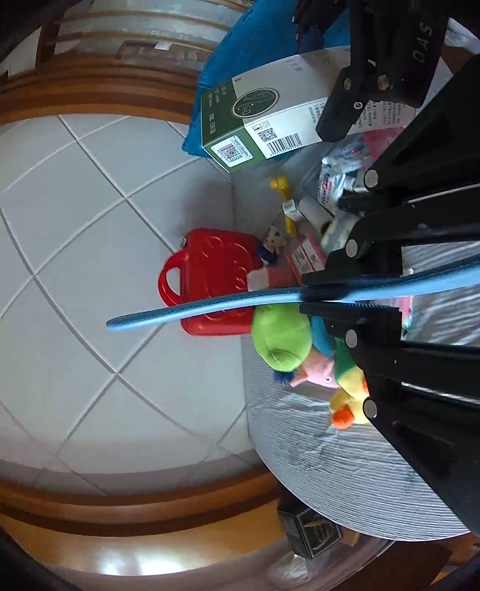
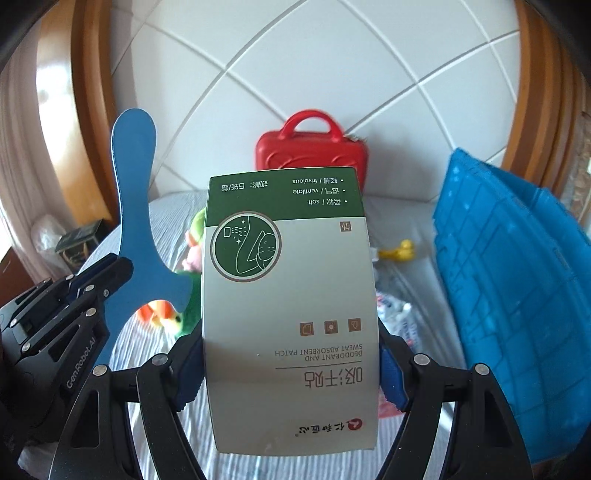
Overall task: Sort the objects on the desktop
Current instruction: 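Lift the blue boomerang and the white-green box off the table, then carry the boomerang and box over the blue crate and lower them in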
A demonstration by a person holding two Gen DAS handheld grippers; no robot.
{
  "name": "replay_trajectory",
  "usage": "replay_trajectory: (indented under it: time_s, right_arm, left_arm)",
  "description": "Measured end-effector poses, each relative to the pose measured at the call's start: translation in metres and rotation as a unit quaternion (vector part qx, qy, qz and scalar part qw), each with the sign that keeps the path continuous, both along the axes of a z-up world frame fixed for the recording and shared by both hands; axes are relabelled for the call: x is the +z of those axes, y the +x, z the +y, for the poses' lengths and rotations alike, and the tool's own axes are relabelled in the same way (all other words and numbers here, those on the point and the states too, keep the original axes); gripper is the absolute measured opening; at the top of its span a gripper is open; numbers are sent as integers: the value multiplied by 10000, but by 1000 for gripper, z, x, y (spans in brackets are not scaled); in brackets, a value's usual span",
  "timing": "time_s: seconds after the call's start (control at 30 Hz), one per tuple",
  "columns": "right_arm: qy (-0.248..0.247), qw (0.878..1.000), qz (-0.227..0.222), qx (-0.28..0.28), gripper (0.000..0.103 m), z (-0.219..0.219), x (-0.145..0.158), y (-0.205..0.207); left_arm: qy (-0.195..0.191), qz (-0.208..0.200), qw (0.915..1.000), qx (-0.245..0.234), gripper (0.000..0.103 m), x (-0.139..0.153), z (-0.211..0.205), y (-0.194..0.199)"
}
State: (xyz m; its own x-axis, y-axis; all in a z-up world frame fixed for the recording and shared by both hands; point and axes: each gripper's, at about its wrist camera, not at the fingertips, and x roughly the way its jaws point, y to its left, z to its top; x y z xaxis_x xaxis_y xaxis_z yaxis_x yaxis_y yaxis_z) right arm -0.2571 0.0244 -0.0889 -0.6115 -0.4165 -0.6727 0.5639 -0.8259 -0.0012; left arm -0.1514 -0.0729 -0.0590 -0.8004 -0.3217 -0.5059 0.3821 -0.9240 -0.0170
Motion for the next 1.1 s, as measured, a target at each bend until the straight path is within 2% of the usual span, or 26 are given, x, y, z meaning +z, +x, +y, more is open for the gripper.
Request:
replay_trajectory:
  time_s: [0.13,0.3,0.43,0.53,0.67,0.77,0.9,1.0,1.03,1.07,1.1]
  right_arm:
    - [-166,9989,274,-342,77,40,30,-15]
    - [-348,9927,705,-917,77,121,74,-40]
    - [-371,9831,1036,-1461,77,213,106,-66]
    - [-326,9759,1114,-1847,77,284,116,-89]
    - [-169,9704,867,-2247,77,370,107,-127]
    - [-36,9691,562,-2402,77,419,88,-156]
    - [8,9688,142,-2474,77,465,55,-187]
    - [90,9701,-6,-2426,77,484,36,-197]
    - [131,9708,-36,-2396,77,487,30,-198]
    - [129,9710,-65,-2385,77,491,26,-200]
    - [110,9714,-101,-2370,78,494,22,-202]
  left_arm:
    - [-249,232,9988,-359,8,28,45,-34]
    - [-412,716,9932,-815,8,68,119,-82]
    - [-384,1042,9868,-1178,8,95,198,-130]
    - [-148,1066,9838,-1436,8,104,257,-169]
    - [21,807,9819,-1714,9,97,334,-216]
    - [93,381,9813,-1887,11,83,382,-241]
    - [81,-298,9782,-2053,11,52,422,-277]
    - [-17,-543,9786,-1984,12,42,439,-281]
    - [-31,-561,9789,-1964,15,42,444,-278]
    - [-24,-596,9792,-1939,24,41,445,-276]
    - [-1,-600,9797,-1914,40,42,443,-270]
